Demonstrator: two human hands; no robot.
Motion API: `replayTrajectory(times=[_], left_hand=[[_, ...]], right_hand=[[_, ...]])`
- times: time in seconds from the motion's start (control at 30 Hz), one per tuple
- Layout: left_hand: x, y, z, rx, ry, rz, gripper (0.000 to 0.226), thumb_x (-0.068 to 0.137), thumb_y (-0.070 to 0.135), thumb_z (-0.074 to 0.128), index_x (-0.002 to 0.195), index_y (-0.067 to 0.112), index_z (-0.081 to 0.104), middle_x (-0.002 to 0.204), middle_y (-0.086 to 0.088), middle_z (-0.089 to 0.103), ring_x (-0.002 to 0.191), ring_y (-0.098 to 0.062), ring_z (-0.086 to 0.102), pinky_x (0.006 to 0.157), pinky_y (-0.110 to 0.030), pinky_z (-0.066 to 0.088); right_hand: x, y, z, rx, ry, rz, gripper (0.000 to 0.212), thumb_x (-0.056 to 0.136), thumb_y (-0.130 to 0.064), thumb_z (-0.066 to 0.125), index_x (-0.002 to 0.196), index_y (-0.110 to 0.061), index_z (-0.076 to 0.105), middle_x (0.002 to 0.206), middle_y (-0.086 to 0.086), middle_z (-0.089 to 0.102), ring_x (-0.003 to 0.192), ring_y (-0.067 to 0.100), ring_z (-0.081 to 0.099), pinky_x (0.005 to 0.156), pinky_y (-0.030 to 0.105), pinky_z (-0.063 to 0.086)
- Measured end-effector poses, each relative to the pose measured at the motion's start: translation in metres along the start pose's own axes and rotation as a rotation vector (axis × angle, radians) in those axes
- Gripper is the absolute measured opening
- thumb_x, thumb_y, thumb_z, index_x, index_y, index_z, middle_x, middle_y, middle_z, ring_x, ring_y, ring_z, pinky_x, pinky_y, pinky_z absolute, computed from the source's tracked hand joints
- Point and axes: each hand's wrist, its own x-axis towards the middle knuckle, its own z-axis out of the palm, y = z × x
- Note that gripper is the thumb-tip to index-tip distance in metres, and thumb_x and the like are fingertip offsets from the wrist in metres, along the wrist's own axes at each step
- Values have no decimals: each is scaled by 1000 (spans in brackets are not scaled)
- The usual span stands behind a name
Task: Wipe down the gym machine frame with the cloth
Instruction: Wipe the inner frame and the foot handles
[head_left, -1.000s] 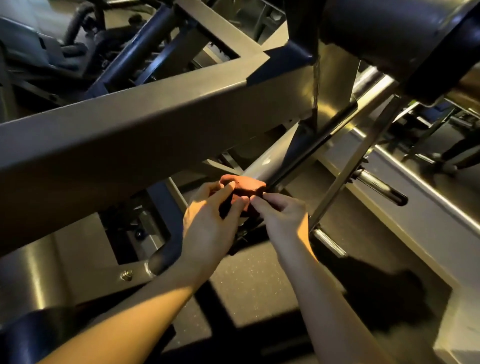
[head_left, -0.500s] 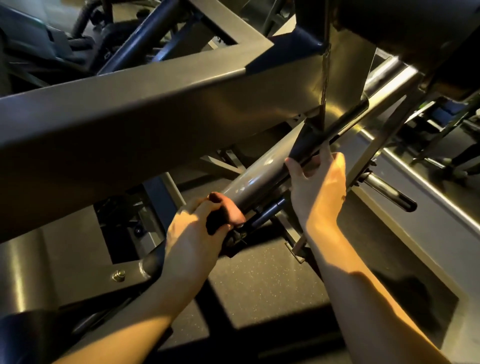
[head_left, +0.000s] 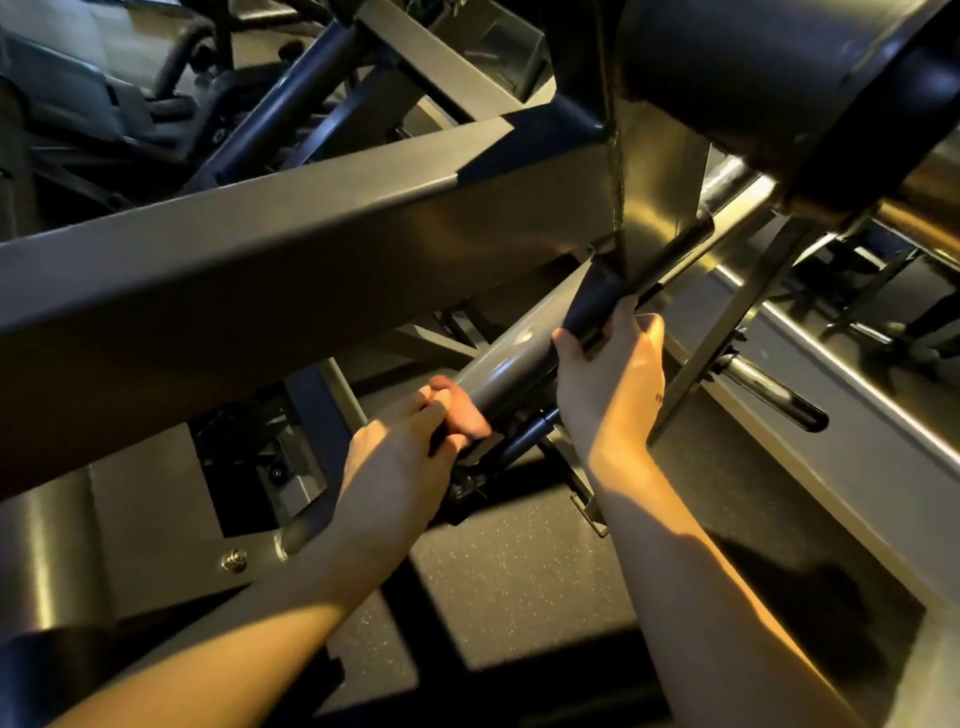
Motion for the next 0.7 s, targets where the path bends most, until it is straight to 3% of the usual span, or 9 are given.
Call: replayTrajectory(times=[0.13, 0.23, 0.33, 0.5, 0.57, 0.7], left_hand=[[25, 27, 17, 110, 54, 129, 42, 99, 32, 62, 141, 24, 57, 141, -2, 55, 127, -18, 52, 110, -36, 43], [-2, 0, 13, 92, 0, 110, 42, 101, 28, 59, 142, 27, 54, 150, 3, 44, 134, -16, 48, 113, -36, 43], [6, 4, 2, -13, -5, 80, 33, 101, 25, 58, 135, 26, 60, 137, 5, 52, 113, -6, 56, 98, -25, 49], [57, 50, 10, 41, 50, 322, 25, 103, 32, 55, 125, 28, 66, 114, 3, 68, 103, -11, 61, 94, -34, 50], [39, 30, 8, 83, 15, 273, 29, 103, 30, 55, 130, 26, 65, 121, 0, 62, 109, -13, 55, 96, -32, 46], [12, -3, -4, 32, -63, 166, 33, 100, 20, 60, 133, 21, 63, 137, 0, 54, 123, -16, 53, 107, -38, 45]], right_hand=[[0, 1, 3, -30, 11, -7, 65, 88, -46, 63, 145, -25, 41, 141, 1, 51, 130, 23, 53, 107, 52, 45], [0, 3, -2, -19, -2, -29, 59, 89, -42, 66, 141, -26, 43, 135, -2, 50, 127, 22, 53, 107, 52, 45], [1, 3, -3, -3, -26, -11, 58, 92, -35, 69, 143, -25, 43, 137, -2, 49, 129, 21, 52, 108, 51, 44], [8, 5, -10, 109, -124, 134, 61, 97, -34, 66, 151, -20, 42, 144, 6, 51, 129, 25, 54, 111, 46, 43], [10, 8, -17, 158, -183, 175, 55, 96, -34, 67, 146, -20, 48, 136, 2, 54, 122, 16, 54, 103, 33, 42], [13, 8, -20, 202, -198, 194, 41, 93, -33, 71, 130, -21, 59, 112, -2, 61, 105, 15, 60, 98, 40, 49]])
